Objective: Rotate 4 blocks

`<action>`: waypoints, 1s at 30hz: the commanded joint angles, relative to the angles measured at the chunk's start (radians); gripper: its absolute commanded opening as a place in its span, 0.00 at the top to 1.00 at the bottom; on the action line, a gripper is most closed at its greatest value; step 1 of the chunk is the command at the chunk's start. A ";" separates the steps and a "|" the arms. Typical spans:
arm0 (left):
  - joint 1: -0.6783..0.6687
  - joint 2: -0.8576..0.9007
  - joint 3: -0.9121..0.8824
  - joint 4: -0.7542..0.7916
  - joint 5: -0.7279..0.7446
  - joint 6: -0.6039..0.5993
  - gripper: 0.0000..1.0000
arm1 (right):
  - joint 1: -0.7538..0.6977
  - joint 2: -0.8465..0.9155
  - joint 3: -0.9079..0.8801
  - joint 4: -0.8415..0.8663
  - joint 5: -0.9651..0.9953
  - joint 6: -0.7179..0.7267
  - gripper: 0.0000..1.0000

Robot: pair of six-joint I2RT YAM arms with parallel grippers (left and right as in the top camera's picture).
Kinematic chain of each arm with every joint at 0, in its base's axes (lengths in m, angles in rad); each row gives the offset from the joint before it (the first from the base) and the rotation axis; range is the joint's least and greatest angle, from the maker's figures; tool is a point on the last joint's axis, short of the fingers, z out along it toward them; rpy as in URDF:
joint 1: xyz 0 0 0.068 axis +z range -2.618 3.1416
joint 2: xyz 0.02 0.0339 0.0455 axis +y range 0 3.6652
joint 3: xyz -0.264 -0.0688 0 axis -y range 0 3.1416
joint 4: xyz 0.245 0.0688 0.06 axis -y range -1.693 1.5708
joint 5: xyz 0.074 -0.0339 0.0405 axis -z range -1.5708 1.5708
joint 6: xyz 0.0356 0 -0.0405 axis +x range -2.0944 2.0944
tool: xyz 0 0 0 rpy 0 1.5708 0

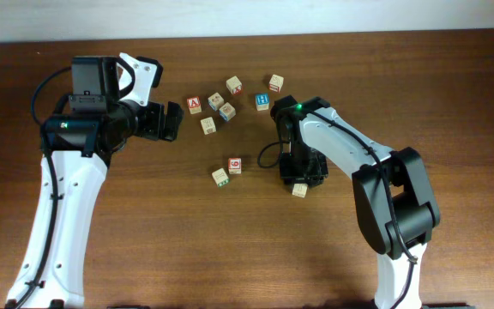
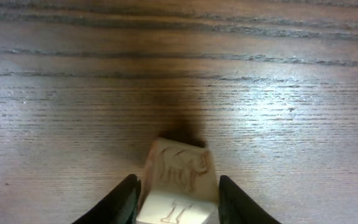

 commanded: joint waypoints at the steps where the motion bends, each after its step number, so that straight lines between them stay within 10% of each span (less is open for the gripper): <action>1: 0.002 0.005 0.018 0.000 0.001 -0.005 0.01 | 0.007 -0.011 -0.005 -0.004 -0.006 0.002 0.54; 11: 0.002 0.005 0.018 0.000 0.001 -0.005 0.01 | 0.041 0.003 0.303 0.156 -0.149 -0.204 0.50; 23: 0.002 0.005 0.018 0.000 0.001 -0.005 0.01 | 0.217 0.183 0.277 0.311 -0.002 0.112 0.46; 30: 0.002 0.005 0.018 0.000 0.001 -0.005 0.01 | 0.217 0.183 0.265 0.250 -0.024 0.112 0.66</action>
